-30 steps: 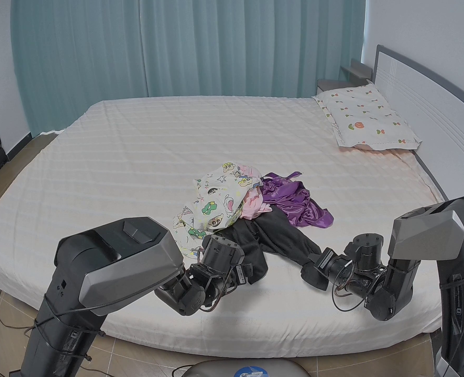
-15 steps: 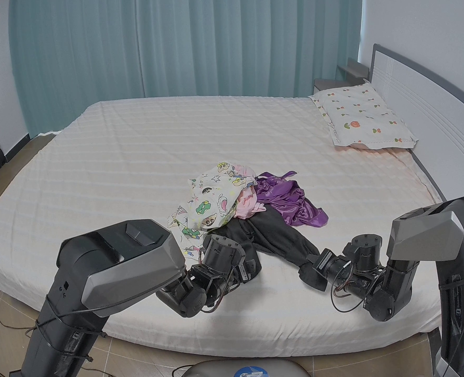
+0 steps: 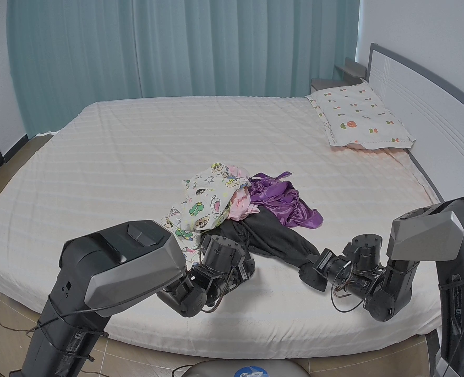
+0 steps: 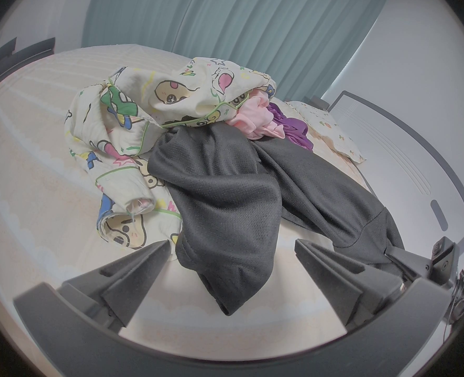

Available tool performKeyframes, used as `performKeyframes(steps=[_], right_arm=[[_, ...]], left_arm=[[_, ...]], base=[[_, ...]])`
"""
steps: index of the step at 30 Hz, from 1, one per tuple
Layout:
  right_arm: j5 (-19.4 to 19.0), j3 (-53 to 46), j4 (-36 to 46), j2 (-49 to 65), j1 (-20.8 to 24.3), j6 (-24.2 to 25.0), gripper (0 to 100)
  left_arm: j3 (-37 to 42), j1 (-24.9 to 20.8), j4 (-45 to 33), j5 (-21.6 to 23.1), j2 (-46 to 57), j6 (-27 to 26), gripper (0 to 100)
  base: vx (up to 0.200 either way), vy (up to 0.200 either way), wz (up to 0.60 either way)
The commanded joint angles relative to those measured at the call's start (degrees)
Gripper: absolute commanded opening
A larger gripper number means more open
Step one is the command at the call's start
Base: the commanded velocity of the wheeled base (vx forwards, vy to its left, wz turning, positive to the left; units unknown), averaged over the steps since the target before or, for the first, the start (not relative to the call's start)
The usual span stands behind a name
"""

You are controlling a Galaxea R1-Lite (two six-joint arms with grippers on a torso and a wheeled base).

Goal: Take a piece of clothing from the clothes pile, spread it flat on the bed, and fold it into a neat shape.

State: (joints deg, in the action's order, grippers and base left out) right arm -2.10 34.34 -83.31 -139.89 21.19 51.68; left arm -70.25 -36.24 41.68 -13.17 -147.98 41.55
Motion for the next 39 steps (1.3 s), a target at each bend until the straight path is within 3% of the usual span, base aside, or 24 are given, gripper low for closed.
performKeyframes(steps=[1, 4, 9, 15, 22, 28, 34, 39], right_arm=[[-0.01, -0.06, -0.01, -0.03, 0.08, 0.00, 0], [-0.01, -0.06, -0.01, -0.03, 0.08, 0.00, 0], [-0.01, -0.15, -0.01, 0.05, 0.08, 0.00, 0], [0.08, -0.06, -0.01, -0.03, -0.01, 0.00, 0], [0.08, 0.02, -0.01, -0.21, -0.01, 0.00, 0], [0.08, 0.20, 0.08, -0.83, -0.01, 0.00, 0], [0.08, 0.46, 0.08, -0.91, -0.01, 0.00, 0], [0.08, 0.46, 0.08, -0.91, -0.01, 0.00, 0]], left_arm=[[1.88, 0.30, -0.11, -0.02, 1.38, 0.82, 100], [6.89, 0.82, 0.16, 0.60, 6.57, 2.66, 100], [7.50, 0.82, 0.24, 1.48, 9.38, 5.21, 100], [6.80, 0.73, 0.16, 6.66, 9.55, 7.15, 100], [0.65, 0.47, -1.16, 6.13, 2.70, 6.27, 100], [-3.31, 0.47, -7.49, 5.87, 1.20, 3.89, 100], [-9.73, 0.03, -9.07, 2.00, -2.22, 3.10, 100], [-14.21, -0.23, -14.96, 0.42, -3.01, 3.10, 100]], base=[[0.000, 0.000, 0.00], [0.000, 0.000, 0.00], [0.000, 0.000, 0.00], [0.000, 0.000, 0.00], [0.000, 0.000, 0.00], [0.000, 0.000, 0.00], [0.000, 0.000, 0.00], [0.000, 0.000, 0.00]])
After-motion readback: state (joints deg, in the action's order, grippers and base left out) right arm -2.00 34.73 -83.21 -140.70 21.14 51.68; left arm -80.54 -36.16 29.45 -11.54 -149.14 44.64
